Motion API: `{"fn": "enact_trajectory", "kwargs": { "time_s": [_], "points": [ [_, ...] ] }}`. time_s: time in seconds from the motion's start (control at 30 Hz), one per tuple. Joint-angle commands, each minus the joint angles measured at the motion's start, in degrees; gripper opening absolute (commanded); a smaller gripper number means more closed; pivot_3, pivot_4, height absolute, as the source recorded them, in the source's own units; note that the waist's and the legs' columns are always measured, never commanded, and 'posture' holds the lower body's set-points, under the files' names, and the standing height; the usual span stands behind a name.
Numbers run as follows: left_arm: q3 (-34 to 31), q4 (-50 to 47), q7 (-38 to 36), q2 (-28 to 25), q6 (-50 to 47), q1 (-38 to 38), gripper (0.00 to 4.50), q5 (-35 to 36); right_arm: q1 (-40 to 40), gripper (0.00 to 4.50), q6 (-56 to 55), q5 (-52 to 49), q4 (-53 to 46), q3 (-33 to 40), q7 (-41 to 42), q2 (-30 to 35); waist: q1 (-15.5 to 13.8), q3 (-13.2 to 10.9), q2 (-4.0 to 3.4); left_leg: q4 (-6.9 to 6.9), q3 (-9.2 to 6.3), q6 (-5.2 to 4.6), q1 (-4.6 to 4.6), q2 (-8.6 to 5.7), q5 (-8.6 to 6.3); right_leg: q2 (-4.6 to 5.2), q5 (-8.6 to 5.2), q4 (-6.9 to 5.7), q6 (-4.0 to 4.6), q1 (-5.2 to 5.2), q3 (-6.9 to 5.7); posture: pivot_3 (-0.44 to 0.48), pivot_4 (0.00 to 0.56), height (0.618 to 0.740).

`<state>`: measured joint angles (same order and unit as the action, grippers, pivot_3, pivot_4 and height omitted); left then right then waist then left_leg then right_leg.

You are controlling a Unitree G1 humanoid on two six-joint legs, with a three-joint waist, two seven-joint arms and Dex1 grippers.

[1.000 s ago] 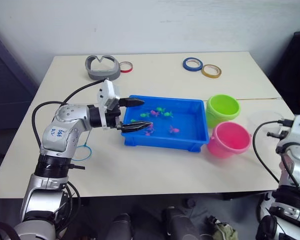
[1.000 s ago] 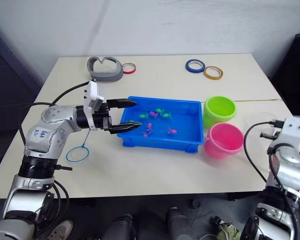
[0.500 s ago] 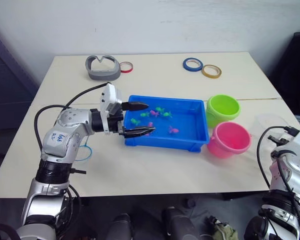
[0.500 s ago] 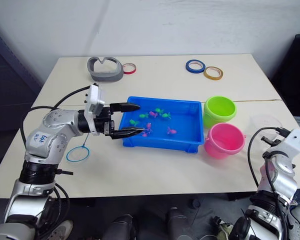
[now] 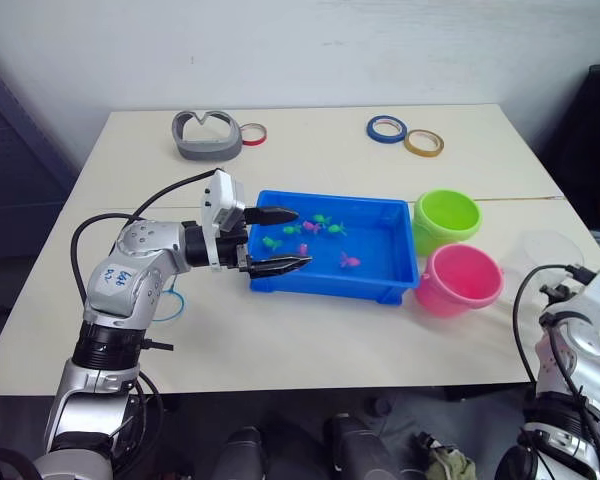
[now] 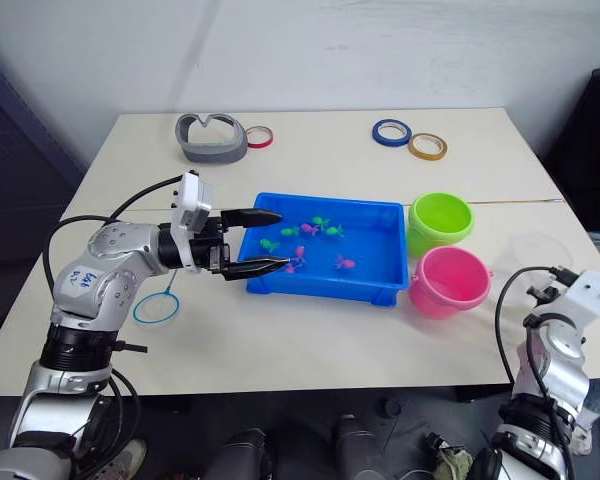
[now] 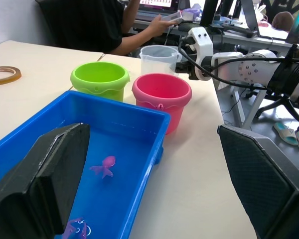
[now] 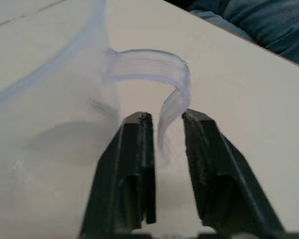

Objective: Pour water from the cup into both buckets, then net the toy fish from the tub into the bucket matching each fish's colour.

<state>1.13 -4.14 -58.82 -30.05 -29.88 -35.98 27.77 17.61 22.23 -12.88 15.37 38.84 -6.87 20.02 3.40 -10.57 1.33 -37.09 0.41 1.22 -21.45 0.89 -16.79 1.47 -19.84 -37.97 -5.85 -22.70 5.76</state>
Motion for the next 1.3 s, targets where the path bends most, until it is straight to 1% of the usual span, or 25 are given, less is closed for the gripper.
{"fn": "enact_trajectory", "kwargs": {
  "time_s": [0.03, 0.13, 0.27, 0.4, 0.53, 0.63, 0.7, 0.77, 0.83, 0.9, 1.03, 1.13, 1.3],
  "points": [
    [-0.5, -2.3, 0.0, -0.2, 0.4, -0.1, 4.5, 1.0, -3.4, 3.0, 1.1, -0.8, -6.7, 0.1, 0.6, 1.7, -0.1, 0.0, 0.0, 0.02, 0.0, 0.0, 0.0, 0.0, 0.0, 0.0, 0.0, 0.01, 0.0, 0.0, 0.0, 0.0, 0.15, 0.74],
    [-0.4, -2.3, 0.0, -0.2, 0.3, 0.0, 4.5, 1.0, -6.2, 4.46, 2.6, -1.2, -9.7, 0.2, 1.1, 1.8, -0.1, 0.0, 0.0, 0.01, 0.0, -0.01, -0.02, 0.0, -0.01, 0.01, 0.0, 0.04, 0.0, 0.0, 0.0, 0.0, 0.15, 0.74],
    [-0.4, -2.2, -0.1, -0.3, 0.3, 0.0, 4.5, 0.9, -9.5, 4.46, 4.3, -1.8, -13.5, 0.5, 2.0, 1.9, 0.0, 0.0, 0.0, 0.02, 0.01, -0.01, -0.01, 0.0, -0.01, -0.01, 0.0, 0.06, 0.0, 0.02, 0.03, 0.0, 0.15, 0.74],
    [-0.8, -2.0, 0.5, -0.5, 0.1, 0.5, 4.5, 0.7, -14.5, 4.46, 7.7, -3.9, -19.3, 0.0, 6.4, 2.7, -0.2, 0.0, 0.0, 0.04, 0.0, -0.01, -0.01, 0.0, -0.01, 0.0, 0.0, 0.08, 0.0, 0.02, 0.02, 0.0, 0.15, 0.74],
    [-2.0, -3.0, 2.5, -1.0, -1.2, 2.3, 4.5, 1.1, -20.8, 4.46, 11.3, -7.9, -26.0, 0.0, 14.8, 6.1, -0.2, 0.0, 0.0, 0.04, 0.0, -0.04, -0.01, 0.0, -0.02, 0.0, 0.0, 0.14, 0.0, 0.05, 0.03, 0.0, 0.15, 0.74],
    [-3.9, -4.9, 4.1, -1.6, -3.1, 4.7, 4.5, 2.3, -25.1, 4.46, 13.9, -13.2, -31.7, -0.8, 25.0, 11.3, 0.0, 0.0, -0.01, 0.05, 0.04, -0.06, 0.0, 0.01, -0.04, -0.01, 0.0, 0.18, -0.01, 0.07, 0.07, 0.0, 0.15, 0.74],
    [-5.4, -5.8, 5.8, -1.6, -3.7, 6.0, 4.5, 2.7, -26.4, 4.46, 15.0, -15.9, -34.2, -0.9, 29.9, 14.4, 0.1, 0.0, 0.0, 0.04, 0.04, -0.06, 0.0, 0.03, -0.04, -0.04, 0.0, 0.21, 0.0, 0.1, 0.07, 0.0, 0.15, 0.74],
    [-6.7, -6.6, 7.6, -1.6, -3.7, 7.3, 4.5, 2.6, -26.3, 4.46, 16.8, -19.2, -36.2, -0.7, 33.8, 17.0, 0.0, 0.0, 0.05, 0.03, 0.02, -0.06, 0.02, 0.03, -0.04, -0.05, 0.0, 0.24, 0.0, 0.14, 0.07, 0.0, 0.15, 0.74],
    [-9.0, -9.8, 11.6, -1.4, -3.8, 10.6, 4.5, 1.9, -25.3, 4.46, 19.7, -25.1, -41.0, -2.2, 40.9, 21.7, -0.1, 0.0, 0.05, 0.0, 0.0, -0.08, 0.02, 0.0, -0.04, -0.02, 0.0, 0.3, 0.0, 0.21, 0.07, 0.0, 0.15, 0.74],
    [-10.3, -11.9, 13.7, -1.5, -4.3, 12.6, 4.5, 2.1, -24.5, 4.46, 20.8, -27.9, -43.2, -3.8, 44.2, 24.0, -0.1, -0.1, 0.09, 0.02, 0.07, -0.13, 0.06, 0.01, -0.07, -0.01, 0.0, 0.32, -0.01, 0.23, 0.13, 0.0, 0.15, 0.74],
    [-13.2, -15.2, 18.7, -1.5, -4.4, 16.5, 4.5, 1.7, -22.4, 4.46, 20.9, -32.1, -47.2, -9.3, 50.1, 26.3, -0.5, -0.1, 0.32, -0.01, -0.15, -0.12, 0.0, 0.04, -0.07, -0.01, 0.0, 0.34, 0.0, 0.25, -0.04, 0.0, 0.15, 0.74],
    [-15.2, -18.2, 22.3, -1.4, -5.4, 19.3, 4.5, 2.1, -19.0, 4.46, 20.4, -33.9, -47.4, -13.1, 53.0, 27.1, -1.0, -0.1, 0.34, -0.05, -0.15, -0.19, -0.08, 0.0, -0.11, 0.1, 0.01, 0.47, -0.02, 0.24, -0.08, 0.0, 0.15, 0.74],
    [-17.8, -19.4, 27.9, -1.2, -4.9, 22.7, 4.5, 0.1, -15.3, 4.46, 17.0, -31.6, -46.5, -19.8, 56.6, 26.8, -1.8, -0.1, 0.37, -0.05, -0.15, -0.24, -0.09, -0.02, -0.14, 0.17, 0.03, 0.53, -0.04, 0.24, -0.13, 0.0, 0.15, 0.74]
  ]
}}
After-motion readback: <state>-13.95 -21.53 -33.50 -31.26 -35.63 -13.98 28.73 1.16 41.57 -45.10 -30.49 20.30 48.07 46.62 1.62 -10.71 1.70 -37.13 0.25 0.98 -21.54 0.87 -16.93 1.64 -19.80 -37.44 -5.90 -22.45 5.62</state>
